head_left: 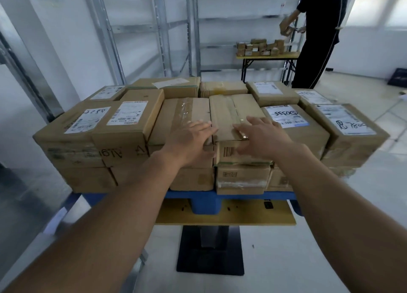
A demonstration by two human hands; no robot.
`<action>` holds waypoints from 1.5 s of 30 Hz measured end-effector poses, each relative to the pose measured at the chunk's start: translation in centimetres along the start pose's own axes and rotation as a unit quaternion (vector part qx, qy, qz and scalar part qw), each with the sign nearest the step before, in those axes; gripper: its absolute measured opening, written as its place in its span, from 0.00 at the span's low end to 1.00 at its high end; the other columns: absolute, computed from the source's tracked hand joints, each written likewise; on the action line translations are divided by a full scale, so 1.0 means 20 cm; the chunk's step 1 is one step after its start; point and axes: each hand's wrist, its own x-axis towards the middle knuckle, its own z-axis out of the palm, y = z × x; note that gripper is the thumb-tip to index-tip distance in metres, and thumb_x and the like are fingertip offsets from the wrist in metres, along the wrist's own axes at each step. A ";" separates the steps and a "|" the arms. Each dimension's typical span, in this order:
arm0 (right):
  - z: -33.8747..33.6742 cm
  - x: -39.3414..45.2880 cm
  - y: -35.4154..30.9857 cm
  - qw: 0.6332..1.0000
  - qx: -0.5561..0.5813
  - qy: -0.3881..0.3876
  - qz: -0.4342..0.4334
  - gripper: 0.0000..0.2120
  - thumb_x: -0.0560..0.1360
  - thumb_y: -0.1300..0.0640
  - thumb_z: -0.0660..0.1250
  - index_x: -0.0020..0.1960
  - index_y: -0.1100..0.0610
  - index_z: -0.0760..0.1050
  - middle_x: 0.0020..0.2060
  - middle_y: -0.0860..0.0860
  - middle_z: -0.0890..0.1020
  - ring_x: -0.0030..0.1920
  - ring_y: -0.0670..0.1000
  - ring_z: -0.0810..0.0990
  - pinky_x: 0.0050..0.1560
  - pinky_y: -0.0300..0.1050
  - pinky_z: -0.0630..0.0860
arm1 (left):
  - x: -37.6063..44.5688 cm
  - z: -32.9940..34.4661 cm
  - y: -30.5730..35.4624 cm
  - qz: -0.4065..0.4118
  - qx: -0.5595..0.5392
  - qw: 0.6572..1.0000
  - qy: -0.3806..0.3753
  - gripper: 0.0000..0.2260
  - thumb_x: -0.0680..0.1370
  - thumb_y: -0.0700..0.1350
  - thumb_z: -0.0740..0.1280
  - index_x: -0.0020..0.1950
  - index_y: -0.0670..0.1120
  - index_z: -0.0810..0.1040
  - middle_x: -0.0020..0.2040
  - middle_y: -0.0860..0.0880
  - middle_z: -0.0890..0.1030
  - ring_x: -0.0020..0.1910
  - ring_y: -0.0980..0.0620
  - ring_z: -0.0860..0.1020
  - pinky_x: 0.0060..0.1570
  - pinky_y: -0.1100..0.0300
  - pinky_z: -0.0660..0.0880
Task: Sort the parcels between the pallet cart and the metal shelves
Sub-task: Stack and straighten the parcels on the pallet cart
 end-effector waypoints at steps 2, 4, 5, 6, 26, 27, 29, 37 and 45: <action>0.01 -0.02 0.05 1.000 0.005 -0.011 0.002 0.33 0.72 0.42 0.66 0.74 0.40 0.57 0.73 0.52 0.62 0.73 0.57 0.58 0.70 0.57 0.56 | 0.02 0.02 0.04 -0.007 -0.025 1.000 -0.017 0.28 0.78 0.50 0.65 0.75 0.51 0.58 0.76 0.49 0.60 0.74 0.49 0.57 0.71 0.52 0.54; 0.03 -0.02 0.07 1.000 0.015 -0.007 -0.005 0.32 0.74 0.45 0.65 0.75 0.40 0.56 0.72 0.50 0.64 0.72 0.56 0.59 0.68 0.55 0.60 | 0.03 0.04 0.05 -0.017 -0.045 0.999 -0.007 0.26 0.78 0.47 0.64 0.75 0.51 0.60 0.75 0.49 0.62 0.73 0.48 0.60 0.70 0.50 0.60; 0.04 -0.02 0.08 1.000 0.018 0.000 -0.009 0.31 0.75 0.46 0.64 0.75 0.39 0.56 0.72 0.50 0.65 0.72 0.56 0.59 0.67 0.54 0.61 | 0.03 0.05 0.05 -0.022 -0.050 0.998 0.005 0.25 0.78 0.45 0.64 0.74 0.51 0.62 0.74 0.49 0.64 0.72 0.49 0.62 0.70 0.50 0.61; 0.05 -0.02 0.09 1.000 0.019 0.007 -0.013 0.31 0.75 0.47 0.64 0.75 0.39 0.56 0.71 0.49 0.65 0.71 0.56 0.59 0.66 0.54 0.62 | 0.03 0.05 0.05 -0.028 -0.053 0.998 0.017 0.24 0.79 0.43 0.64 0.74 0.51 0.62 0.74 0.50 0.65 0.72 0.49 0.63 0.69 0.51 0.62; 0.26 -0.32 0.17 0.978 0.035 0.206 -0.028 0.36 0.70 0.47 0.72 0.72 0.59 0.63 0.69 0.60 0.66 0.68 0.61 0.64 0.68 0.58 0.61 | -0.30 0.30 0.39 -0.146 -0.054 0.960 0.234 0.28 0.72 0.49 0.70 0.69 0.40 0.70 0.65 0.39 0.73 0.65 0.40 0.70 0.64 0.45 0.67; 0.29 -0.34 0.17 0.969 0.039 0.243 -0.035 0.32 0.69 0.51 0.73 0.68 0.60 0.68 0.66 0.61 0.70 0.64 0.62 0.68 0.64 0.58 0.65 | -0.33 0.35 0.43 -0.164 -0.070 0.953 0.244 0.26 0.72 0.48 0.71 0.66 0.39 0.72 0.61 0.39 0.75 0.62 0.40 0.73 0.59 0.45 0.71; 0.33 -0.38 0.17 0.943 0.042 0.326 -0.059 0.24 0.68 0.57 0.71 0.63 0.62 0.74 0.61 0.61 0.74 0.60 0.61 0.71 0.59 0.57 0.69 | -0.37 0.43 0.49 -0.218 -0.110 0.946 0.214 0.24 0.72 0.48 0.72 0.65 0.40 0.72 0.58 0.40 0.77 0.57 0.40 0.75 0.53 0.47 0.75; 0.46 -0.43 0.22 0.958 0.090 0.266 -0.054 0.10 0.73 0.55 0.72 0.44 0.61 0.74 0.37 0.55 0.77 0.33 0.55 0.75 0.31 0.45 0.69 | -0.32 0.59 0.51 -0.357 -0.203 0.905 0.111 0.18 0.78 0.53 0.63 0.67 0.50 0.70 0.60 0.46 0.75 0.55 0.47 0.76 0.45 0.54 0.75; 0.59 -0.32 0.30 0.987 0.077 0.119 0.074 0.13 0.80 0.47 0.57 0.49 0.57 0.69 0.41 0.54 0.80 0.38 0.58 0.79 0.32 0.44 0.66 | -0.20 0.60 0.46 -0.402 -0.180 0.895 0.064 0.12 0.80 0.55 0.58 0.57 0.51 0.74 0.53 0.50 0.80 0.50 0.47 0.77 0.42 0.56 0.71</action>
